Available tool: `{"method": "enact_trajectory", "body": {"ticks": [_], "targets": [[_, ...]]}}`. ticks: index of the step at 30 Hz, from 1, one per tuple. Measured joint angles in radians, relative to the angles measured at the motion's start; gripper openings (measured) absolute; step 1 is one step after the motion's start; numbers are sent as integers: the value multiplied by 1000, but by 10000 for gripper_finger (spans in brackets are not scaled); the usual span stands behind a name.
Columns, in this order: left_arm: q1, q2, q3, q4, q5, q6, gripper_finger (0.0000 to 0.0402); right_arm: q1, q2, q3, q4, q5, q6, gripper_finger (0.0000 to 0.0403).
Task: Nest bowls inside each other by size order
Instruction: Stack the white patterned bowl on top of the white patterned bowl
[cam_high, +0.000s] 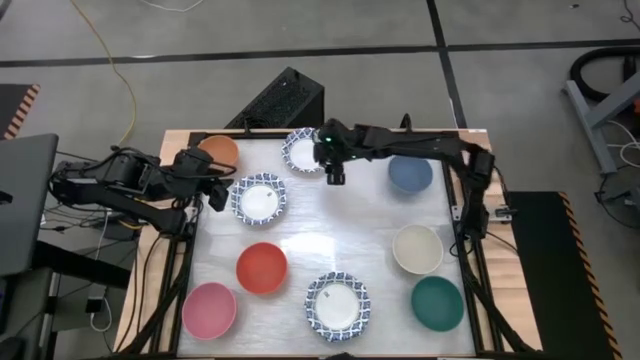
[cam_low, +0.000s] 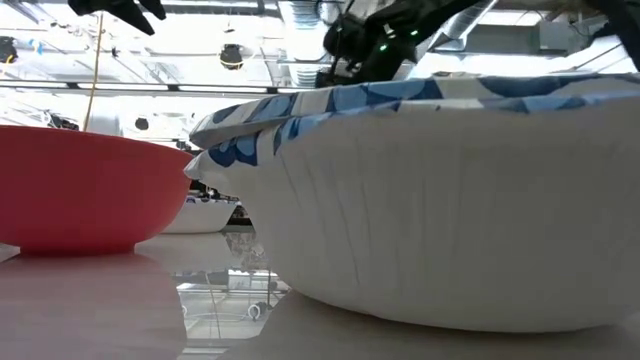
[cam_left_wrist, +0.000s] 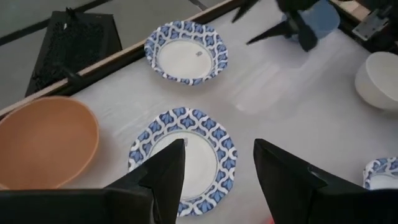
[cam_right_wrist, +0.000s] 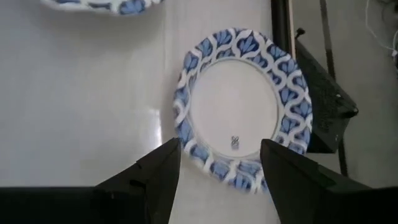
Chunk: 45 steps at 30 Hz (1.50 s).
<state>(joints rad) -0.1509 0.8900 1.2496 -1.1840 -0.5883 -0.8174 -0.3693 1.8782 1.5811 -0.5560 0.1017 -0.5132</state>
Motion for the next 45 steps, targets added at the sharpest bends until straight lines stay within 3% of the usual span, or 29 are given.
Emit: {"method": "enact_trajectory", "body": {"ticks": [11, 24, 29, 38, 45], "targets": [[0, 0, 0, -43, -2, -44, 181, 5, 233, 234, -175, 6, -49, 244], [0, 0, 0, -48, -11, -43, 181, 32, 296, 247, -201, 36, -63, 244], [0, 0, 0, -48, -11, -44, 181, 36, 315, 246, -189, 105, -63, 239], [0, 0, 0, -54, -16, -44, 181, 33, 320, 246, -192, 116, -36, 175], [0, 0, 0, -56, -21, -43, 181, 30, 320, 246, -207, 113, -34, 87]]}}
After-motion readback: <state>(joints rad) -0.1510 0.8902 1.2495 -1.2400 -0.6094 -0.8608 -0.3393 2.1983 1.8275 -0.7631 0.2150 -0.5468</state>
